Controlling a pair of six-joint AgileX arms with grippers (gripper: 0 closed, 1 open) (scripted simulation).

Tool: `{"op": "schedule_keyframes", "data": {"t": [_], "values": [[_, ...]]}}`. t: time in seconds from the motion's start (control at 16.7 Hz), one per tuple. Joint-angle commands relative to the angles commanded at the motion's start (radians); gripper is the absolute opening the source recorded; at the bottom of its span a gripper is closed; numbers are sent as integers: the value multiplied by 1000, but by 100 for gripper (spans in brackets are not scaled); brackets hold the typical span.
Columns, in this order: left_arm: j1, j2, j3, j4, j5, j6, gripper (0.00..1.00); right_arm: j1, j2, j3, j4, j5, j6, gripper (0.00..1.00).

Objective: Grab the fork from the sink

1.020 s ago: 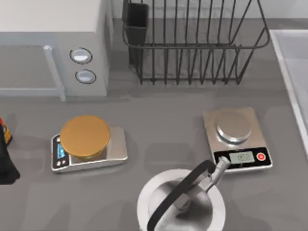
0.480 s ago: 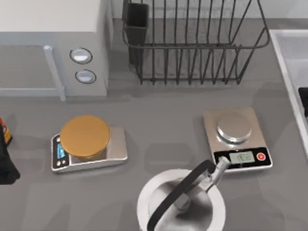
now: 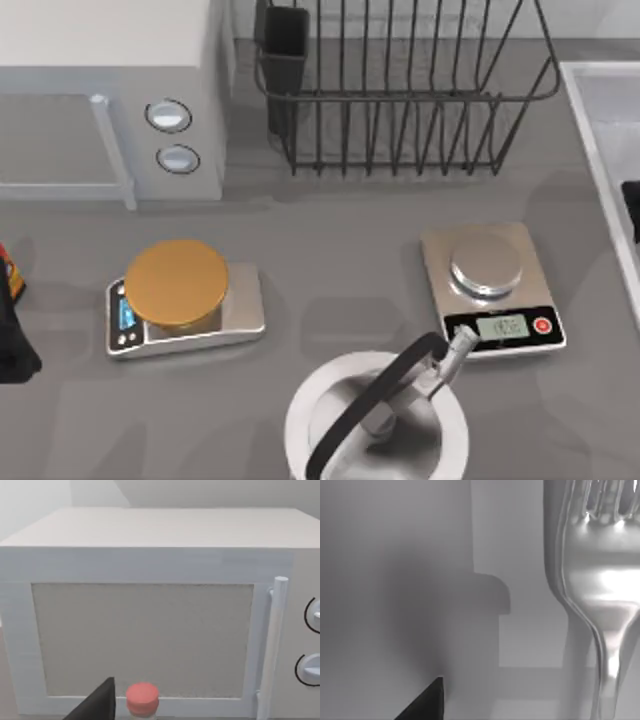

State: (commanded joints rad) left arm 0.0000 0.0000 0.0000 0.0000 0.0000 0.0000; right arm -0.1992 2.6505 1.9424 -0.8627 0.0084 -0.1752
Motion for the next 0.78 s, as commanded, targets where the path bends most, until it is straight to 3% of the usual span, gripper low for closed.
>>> {"op": "schedule_keyframes", "data": {"t": [0.48, 0.78], "values": [[0, 0, 0, 0, 0, 0, 100, 0, 0, 0, 0, 0, 0, 2], [0, 0, 0, 0, 0, 0, 100, 0, 0, 0, 0, 0, 0, 0]]}}
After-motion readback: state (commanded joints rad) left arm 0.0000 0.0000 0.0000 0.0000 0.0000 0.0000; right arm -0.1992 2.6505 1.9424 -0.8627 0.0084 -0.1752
